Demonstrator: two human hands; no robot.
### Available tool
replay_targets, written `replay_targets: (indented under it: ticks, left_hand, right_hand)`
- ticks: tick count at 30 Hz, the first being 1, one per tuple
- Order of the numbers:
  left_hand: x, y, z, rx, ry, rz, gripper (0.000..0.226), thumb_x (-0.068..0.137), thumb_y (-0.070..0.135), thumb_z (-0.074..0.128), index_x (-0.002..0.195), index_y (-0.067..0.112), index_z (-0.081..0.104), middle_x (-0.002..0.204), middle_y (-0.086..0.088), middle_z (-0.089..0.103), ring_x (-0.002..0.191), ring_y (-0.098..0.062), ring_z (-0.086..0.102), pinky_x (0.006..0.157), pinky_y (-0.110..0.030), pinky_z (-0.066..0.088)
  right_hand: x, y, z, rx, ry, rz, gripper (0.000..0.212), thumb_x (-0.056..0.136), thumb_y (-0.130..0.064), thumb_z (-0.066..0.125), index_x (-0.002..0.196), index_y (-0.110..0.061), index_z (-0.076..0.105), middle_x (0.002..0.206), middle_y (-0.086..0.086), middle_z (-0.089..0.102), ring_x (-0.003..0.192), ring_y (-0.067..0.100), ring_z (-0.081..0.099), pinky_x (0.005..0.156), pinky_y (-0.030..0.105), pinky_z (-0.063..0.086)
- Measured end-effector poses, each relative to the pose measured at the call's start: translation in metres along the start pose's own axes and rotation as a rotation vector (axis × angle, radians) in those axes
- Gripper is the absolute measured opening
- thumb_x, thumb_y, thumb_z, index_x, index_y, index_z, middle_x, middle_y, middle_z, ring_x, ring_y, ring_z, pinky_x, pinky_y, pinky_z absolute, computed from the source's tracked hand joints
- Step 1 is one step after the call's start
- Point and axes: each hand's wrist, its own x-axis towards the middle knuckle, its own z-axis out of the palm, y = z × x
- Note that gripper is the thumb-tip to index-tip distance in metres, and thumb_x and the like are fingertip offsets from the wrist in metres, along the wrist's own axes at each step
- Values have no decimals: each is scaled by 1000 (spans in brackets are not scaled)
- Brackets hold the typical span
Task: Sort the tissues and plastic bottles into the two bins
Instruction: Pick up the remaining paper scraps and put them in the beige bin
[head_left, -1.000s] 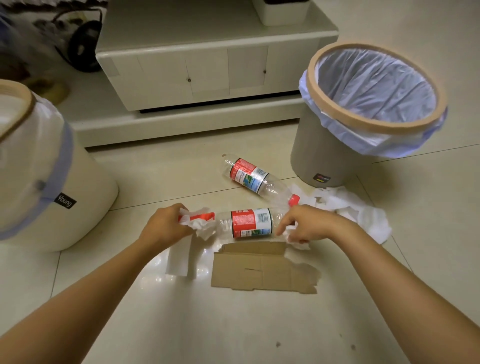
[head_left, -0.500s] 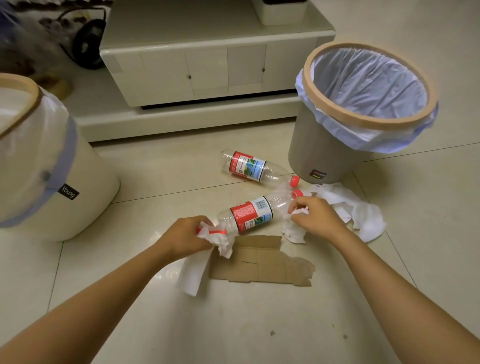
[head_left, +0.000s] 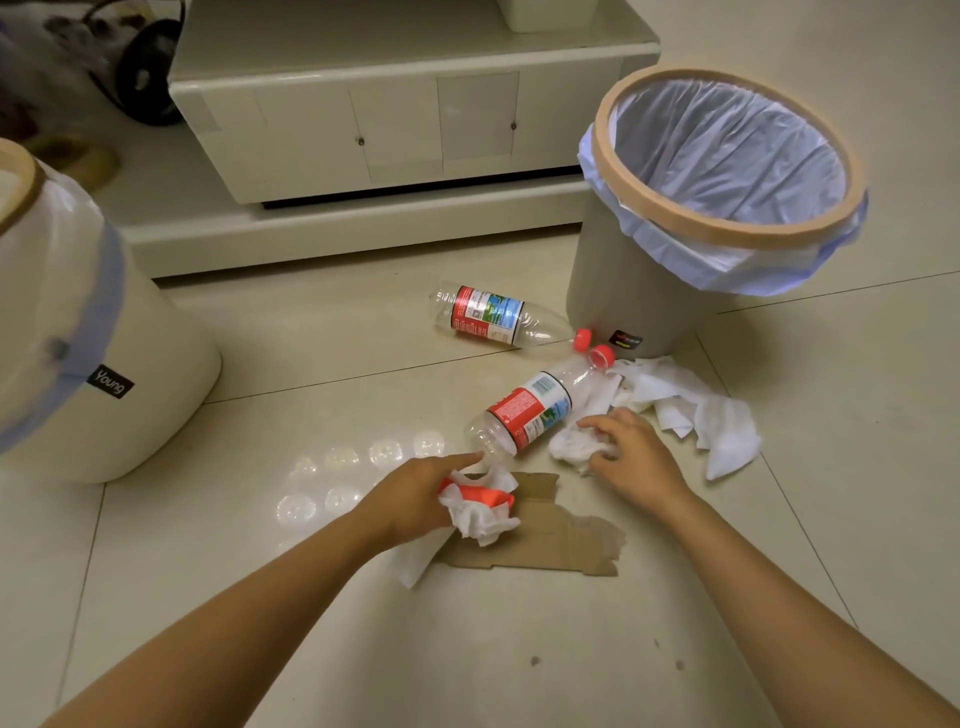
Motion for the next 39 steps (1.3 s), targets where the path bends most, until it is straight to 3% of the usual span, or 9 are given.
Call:
replay_targets:
  ticks: [5, 11, 18, 25, 28, 31, 34, 39]
  left_hand:
    - [16, 5, 19, 102, 52, -56, 45, 82, 53, 60, 124, 36, 55, 117, 11, 63, 107, -13, 58, 94, -32, 47]
    - [15, 8, 22, 399, 140, -51, 42, 86, 20, 61, 127, 21, 51, 119, -1, 54, 108, -19, 51, 77, -23, 40]
    - [2, 1, 14, 370, 190, -64, 37, 84, 12, 58, 120, 21, 56, 117, 1, 48, 85, -15, 49, 54, -16, 28]
    - [-19, -14, -15, 331, 181, -230, 25, 89, 29, 59, 113, 21, 58, 103, -1, 64, 90, -18, 60, 79, -26, 50]
    - [-35, -18, -37, 348, 227, -248, 25, 90, 27, 56, 115, 25, 57, 106, 1, 65, 90, -17, 58, 73, -26, 49]
    - [-52, -19, -62, 376, 260, -256, 27, 90, 22, 54, 116, 28, 57, 108, 2, 64, 89, -15, 55, 63, -23, 37]
    - [-73, -22, -88, 386, 276, -266, 31, 88, 19, 54, 116, 30, 56, 108, 3, 64, 93, -17, 56, 66, -26, 42]
    - [-116, -25, -131, 352, 278, -258, 29, 88, 29, 62, 116, 28, 55, 109, 1, 64, 94, -20, 60, 82, -34, 52]
  right_hand:
    - [2, 4, 7, -100, -64, 44, 67, 74, -24, 69, 136, -31, 46, 142, -2, 34, 128, 21, 34, 97, 35, 41]
    - [0, -3, 18, -54, -40, -6, 54, 75, -23, 69, 126, -30, 54, 121, -4, 51, 107, 17, 50, 82, 31, 47]
    - [-8, -13, 21, 17, -56, -36, 23, 73, -15, 70, 95, -20, 66, 100, 0, 66, 85, 16, 57, 72, 31, 46]
    - [-10, -34, 9, 153, -73, -10, 19, 73, -11, 72, 88, -21, 67, 74, -16, 59, 66, -2, 52, 55, 10, 36]
    - [-10, -51, 5, 200, -45, -59, 20, 71, -7, 73, 85, -21, 67, 65, -14, 57, 55, -6, 50, 52, 9, 36]
    - [-8, -74, 2, 219, -15, -105, 22, 69, -7, 72, 85, -21, 68, 58, -13, 54, 50, 0, 47, 50, 11, 37]
    - [-4, -96, -3, 218, 2, -164, 25, 67, -6, 73, 84, -23, 69, 62, -13, 53, 56, 4, 45, 51, 12, 37]
    - [7, -126, -16, 191, -6, -262, 29, 67, -7, 75, 84, -29, 68, 83, -13, 65, 72, 10, 56, 60, 16, 41]
